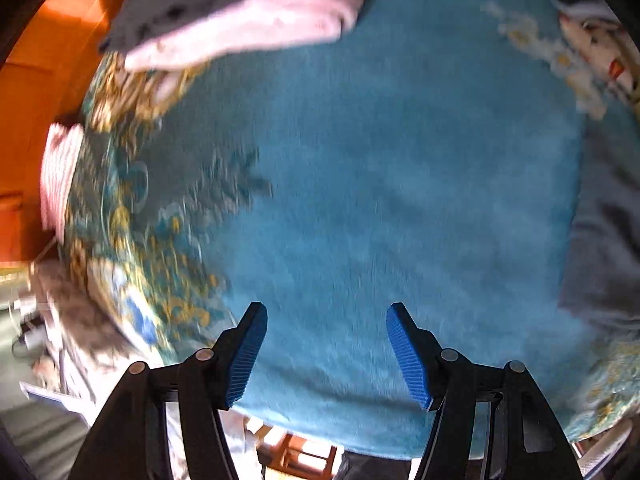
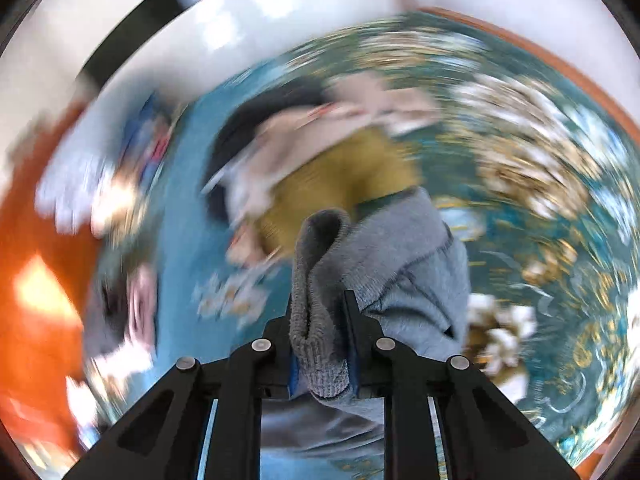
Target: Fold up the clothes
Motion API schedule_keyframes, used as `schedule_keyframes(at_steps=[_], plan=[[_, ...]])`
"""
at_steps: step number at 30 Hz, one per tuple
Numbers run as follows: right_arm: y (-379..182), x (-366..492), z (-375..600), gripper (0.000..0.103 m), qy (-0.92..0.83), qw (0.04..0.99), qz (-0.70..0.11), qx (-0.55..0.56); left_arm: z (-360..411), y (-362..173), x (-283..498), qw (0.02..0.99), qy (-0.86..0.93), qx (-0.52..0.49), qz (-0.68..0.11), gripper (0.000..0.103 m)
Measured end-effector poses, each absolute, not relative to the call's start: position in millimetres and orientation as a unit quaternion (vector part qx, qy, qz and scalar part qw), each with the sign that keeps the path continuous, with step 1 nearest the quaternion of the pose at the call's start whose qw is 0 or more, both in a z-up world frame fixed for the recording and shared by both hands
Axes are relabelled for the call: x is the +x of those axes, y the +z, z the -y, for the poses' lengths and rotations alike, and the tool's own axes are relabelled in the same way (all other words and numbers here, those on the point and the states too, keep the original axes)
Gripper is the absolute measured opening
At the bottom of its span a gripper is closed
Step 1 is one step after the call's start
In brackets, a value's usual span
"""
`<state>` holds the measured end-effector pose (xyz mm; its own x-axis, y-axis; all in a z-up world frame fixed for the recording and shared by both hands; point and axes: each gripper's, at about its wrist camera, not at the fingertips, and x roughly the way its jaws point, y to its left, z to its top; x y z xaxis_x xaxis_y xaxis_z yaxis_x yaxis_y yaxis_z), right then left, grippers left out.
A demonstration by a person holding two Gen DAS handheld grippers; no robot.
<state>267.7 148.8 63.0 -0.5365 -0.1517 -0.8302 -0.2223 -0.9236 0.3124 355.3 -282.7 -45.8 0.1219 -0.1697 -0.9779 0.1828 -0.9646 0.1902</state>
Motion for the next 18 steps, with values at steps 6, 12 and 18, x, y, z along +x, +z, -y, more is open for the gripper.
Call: schedule_keyframes(at_steps=[6, 12, 18], plan=[[14.3, 277.4, -57.8, 0.019, 0.833, -0.032, -0.093, -0.545, 298.8, -40.9, 323.4, 0.091, -0.678, 0.726, -0.070, 0.066], [-34.5, 287.1, 33.1, 0.035, 0.796, -0.084, 0.011, -0.599, 299.2, -58.5, 314.7, 0.047, -0.659, 0.736, -0.150, 0.066], [-23.1, 310.0, 8.2, 0.050, 0.787, -0.073, -0.019, -0.612, 249.1, -77.8, 300.2, -0.062, -0.627, 0.738, -0.242, 0.066]])
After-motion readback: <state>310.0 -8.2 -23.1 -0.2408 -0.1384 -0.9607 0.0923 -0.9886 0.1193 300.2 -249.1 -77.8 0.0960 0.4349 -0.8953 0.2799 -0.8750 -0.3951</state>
